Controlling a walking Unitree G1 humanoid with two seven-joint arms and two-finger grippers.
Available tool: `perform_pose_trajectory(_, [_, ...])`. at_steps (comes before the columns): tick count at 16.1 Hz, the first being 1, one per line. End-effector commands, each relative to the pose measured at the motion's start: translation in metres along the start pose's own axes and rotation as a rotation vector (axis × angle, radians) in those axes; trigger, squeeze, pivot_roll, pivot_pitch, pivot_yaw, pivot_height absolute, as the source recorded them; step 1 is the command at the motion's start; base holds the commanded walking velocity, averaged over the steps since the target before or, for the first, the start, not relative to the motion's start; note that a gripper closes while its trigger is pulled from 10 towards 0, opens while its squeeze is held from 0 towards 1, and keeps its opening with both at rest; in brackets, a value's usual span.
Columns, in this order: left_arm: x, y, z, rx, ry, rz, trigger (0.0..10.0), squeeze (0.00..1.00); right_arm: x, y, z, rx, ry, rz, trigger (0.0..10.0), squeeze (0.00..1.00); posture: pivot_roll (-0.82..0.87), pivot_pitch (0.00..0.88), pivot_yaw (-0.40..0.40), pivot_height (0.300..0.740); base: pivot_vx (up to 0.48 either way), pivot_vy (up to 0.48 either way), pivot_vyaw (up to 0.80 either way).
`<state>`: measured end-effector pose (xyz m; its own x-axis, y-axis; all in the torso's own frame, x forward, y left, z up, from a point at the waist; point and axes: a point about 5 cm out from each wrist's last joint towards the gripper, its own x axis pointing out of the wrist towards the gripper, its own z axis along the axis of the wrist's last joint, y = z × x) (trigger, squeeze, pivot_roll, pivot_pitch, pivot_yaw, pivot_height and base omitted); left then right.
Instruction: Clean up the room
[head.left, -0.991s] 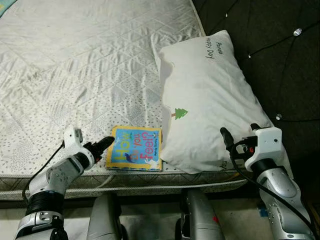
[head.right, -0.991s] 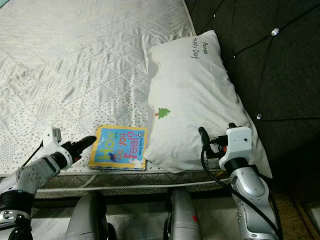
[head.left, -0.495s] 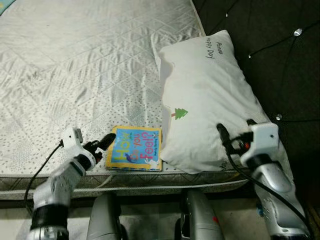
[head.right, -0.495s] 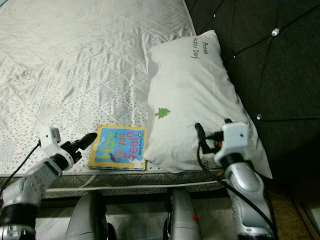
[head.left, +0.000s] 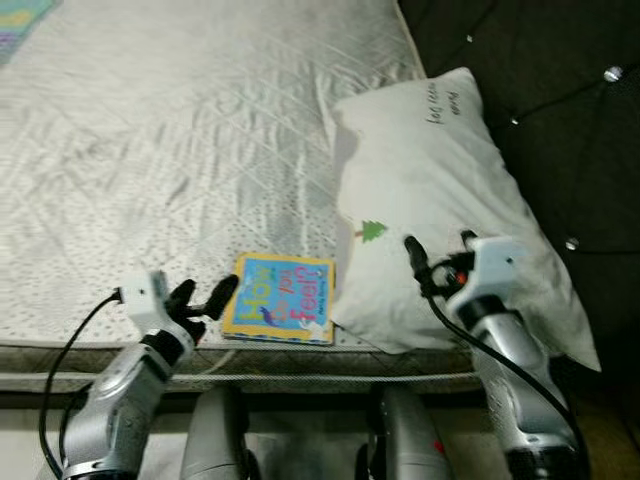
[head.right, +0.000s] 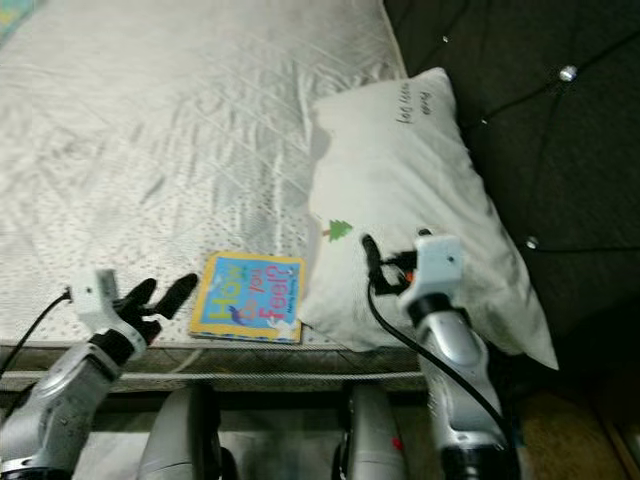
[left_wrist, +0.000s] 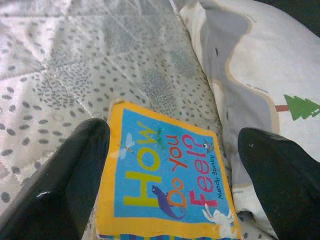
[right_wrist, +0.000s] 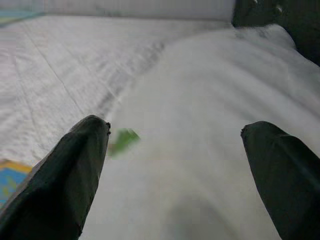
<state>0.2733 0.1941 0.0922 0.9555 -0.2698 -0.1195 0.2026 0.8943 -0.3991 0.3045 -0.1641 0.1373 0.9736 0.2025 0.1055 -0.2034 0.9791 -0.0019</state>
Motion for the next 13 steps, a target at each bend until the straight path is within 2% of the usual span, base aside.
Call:
perform_pose_trajectory(1, [-0.002, -0.005, -0.002, 0.048, -0.01, -0.001, 10.0, 1.0, 0.002, 0.003, 0.0, -0.003, -0.017, 0.002, 10.0, 0.0, -0.01, 0.042, 0.004, 0.595, 0.0, 0.0, 0.0])
perform_pose_trajectory(3, [0.001, -0.004, 0.002, 0.064, -0.046, 0.01, 10.0, 1.0, 0.009, 0.009, 0.002, 0.033, -0.033, -0.015, 10.0, 0.0, -0.01, 0.008, 0.008, 0.595, 0.0, 0.0, 0.0])
perform_pose_trajectory(5, [0.004, 0.003, 0.011, 0.127, -0.094, 0.067, 10.0, 1.0, 0.018, 0.014, 0.005, 0.058, -0.032, -0.025, 10.0, 0.0, 0.0, 0.0, 0.011, 0.595, 0.0, 0.0, 0.0])
perform_pose_trajectory(6, [0.004, 0.007, 0.016, 0.148, -0.135, 0.113, 10.0, 0.88, 0.02, 0.016, 0.008, 0.053, -0.05, -0.017, 10.0, 0.0, 0.0, 0.0, 0.011, 0.595, 0.0, 0.0, 0.0])
perform_pose_trajectory(7, [0.005, 0.01, 0.022, 0.168, -0.17, 0.145, 10.0, 0.0, 0.024, 0.018, 0.012, 0.085, -0.064, -0.006, 10.0, 0.0, 0.01, 0.0, 0.007, 0.595, 0.0, 0.0, 0.0])
perform_pose_trajectory(11, [0.006, 0.013, 0.03, 0.144, -0.222, 0.169, 10.0, 0.0, 0.034, 0.023, 0.026, 0.124, -0.125, 0.046, 10.0, 0.0, 0.02, 0.0, -0.018, 0.595, 0.0, 0.0, 0.0])
perform_pose_trajectory(13, [0.006, 0.014, 0.031, 0.142, -0.246, 0.183, 10.0, 0.0, 0.038, 0.019, 0.028, 0.13, -0.129, 0.039, 10.0, 0.0, 0.02, 0.0, -0.024, 0.61, 0.0, 0.0, 0.0])
